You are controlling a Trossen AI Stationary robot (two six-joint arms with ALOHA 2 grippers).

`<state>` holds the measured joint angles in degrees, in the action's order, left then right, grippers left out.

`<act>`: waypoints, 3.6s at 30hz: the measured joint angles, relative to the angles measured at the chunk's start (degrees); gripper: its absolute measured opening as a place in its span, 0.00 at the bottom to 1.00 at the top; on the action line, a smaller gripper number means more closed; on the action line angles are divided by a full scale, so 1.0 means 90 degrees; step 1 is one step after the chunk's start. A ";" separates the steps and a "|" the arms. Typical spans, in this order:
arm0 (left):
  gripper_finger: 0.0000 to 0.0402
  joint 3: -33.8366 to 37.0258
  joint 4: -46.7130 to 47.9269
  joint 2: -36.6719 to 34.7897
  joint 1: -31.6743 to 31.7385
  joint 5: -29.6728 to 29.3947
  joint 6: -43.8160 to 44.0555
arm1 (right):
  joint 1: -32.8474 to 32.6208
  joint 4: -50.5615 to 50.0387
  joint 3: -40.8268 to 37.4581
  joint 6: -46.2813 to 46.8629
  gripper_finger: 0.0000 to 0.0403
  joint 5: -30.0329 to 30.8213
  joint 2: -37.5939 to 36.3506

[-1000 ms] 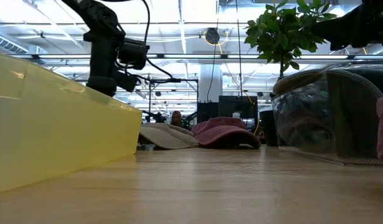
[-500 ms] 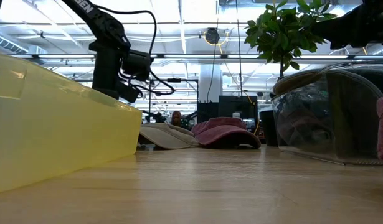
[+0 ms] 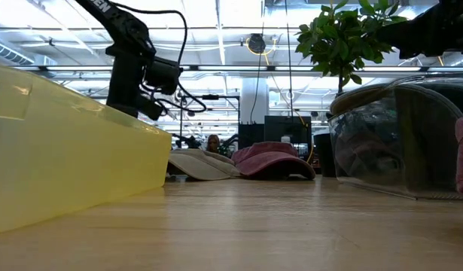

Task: Pick & Place hat
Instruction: Put the left brown cap into the yellow bin, then put the brown cap into the yellow bin

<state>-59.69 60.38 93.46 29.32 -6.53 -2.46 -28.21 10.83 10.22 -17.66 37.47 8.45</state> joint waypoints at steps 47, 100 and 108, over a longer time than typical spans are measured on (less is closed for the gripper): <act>0.02 -0.1303 -0.0551 -0.1679 -0.6316 -0.1047 0.4200 | 0.0000 0.0010 0.0000 0.0050 0.00 0.0000 -0.0002; 0.50 -0.1303 -0.0503 0.0421 -0.6503 0.0034 0.5682 | -0.0001 0.0129 0.0000 -0.0454 0.00 -0.0002 0.0000; 0.58 -0.1305 -0.0332 -0.0346 -0.6396 0.0040 0.5354 | -0.0001 0.0129 0.0000 -0.0453 0.00 -0.0002 0.0000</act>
<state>-71.44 57.40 90.34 -28.25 -6.16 45.73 -28.22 11.99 10.22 -21.74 37.45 8.45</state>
